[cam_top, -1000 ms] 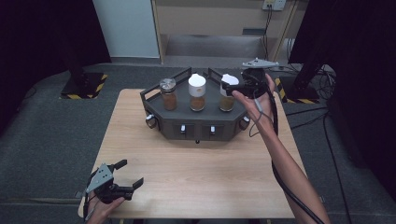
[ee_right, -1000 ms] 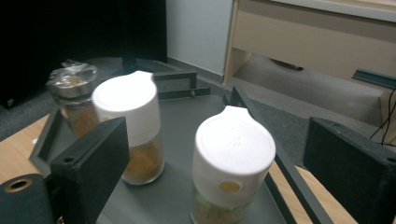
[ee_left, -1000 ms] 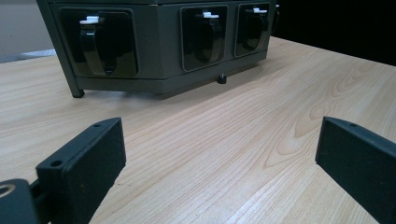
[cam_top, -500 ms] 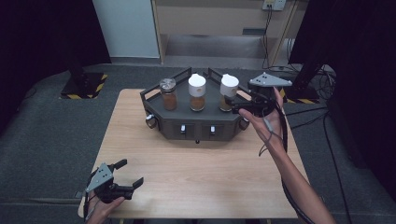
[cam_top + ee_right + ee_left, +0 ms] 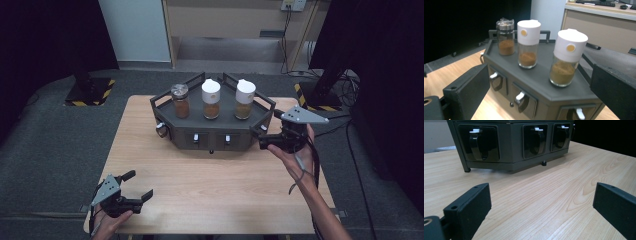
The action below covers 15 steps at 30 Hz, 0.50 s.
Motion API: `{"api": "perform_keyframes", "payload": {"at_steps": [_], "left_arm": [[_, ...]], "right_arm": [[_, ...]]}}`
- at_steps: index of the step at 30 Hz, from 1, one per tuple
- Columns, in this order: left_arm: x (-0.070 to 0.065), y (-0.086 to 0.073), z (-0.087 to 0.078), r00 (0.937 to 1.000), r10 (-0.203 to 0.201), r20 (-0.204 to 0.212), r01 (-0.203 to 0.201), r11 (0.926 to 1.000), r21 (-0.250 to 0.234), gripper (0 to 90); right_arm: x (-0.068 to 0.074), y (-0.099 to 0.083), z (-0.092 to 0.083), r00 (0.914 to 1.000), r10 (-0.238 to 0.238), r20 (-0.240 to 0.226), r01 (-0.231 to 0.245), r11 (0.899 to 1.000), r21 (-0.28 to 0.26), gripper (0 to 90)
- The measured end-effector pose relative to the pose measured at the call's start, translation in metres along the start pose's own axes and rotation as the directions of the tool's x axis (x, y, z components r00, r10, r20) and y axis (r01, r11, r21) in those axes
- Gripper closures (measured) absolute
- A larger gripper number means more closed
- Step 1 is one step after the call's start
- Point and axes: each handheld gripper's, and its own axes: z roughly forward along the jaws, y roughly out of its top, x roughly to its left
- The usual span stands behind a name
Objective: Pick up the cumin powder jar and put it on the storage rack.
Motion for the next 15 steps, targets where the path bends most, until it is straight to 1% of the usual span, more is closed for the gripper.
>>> {"api": "perform_keyframes", "payload": {"at_steps": [8, 11, 15], "left_arm": [[0.000, 0.000, -0.001, 1.0000, -0.001, 0.002, 0.001, 1.0000, -0.001, 0.5], [0.001, -0.001, -0.002, 1.0000, -0.004, 0.002, 0.004, 1.0000, -0.004, 0.5], [0.000, -0.001, -0.002, 1.0000, -0.003, 0.004, 0.003, 1.0000, -0.004, 0.5]], "right_arm": [[0.010, -0.032, -0.024, 0.9998, -0.015, 0.011, 0.015, 1.000, -0.026, 2.5], [0.012, -0.047, -0.031, 0.9999, -0.004, 0.012, 0.005, 1.000, -0.031, 2.2], [0.014, -0.064, -0.039, 0.9998, -0.002, 0.019, 0.003, 1.000, -0.028, 1.8]]}}
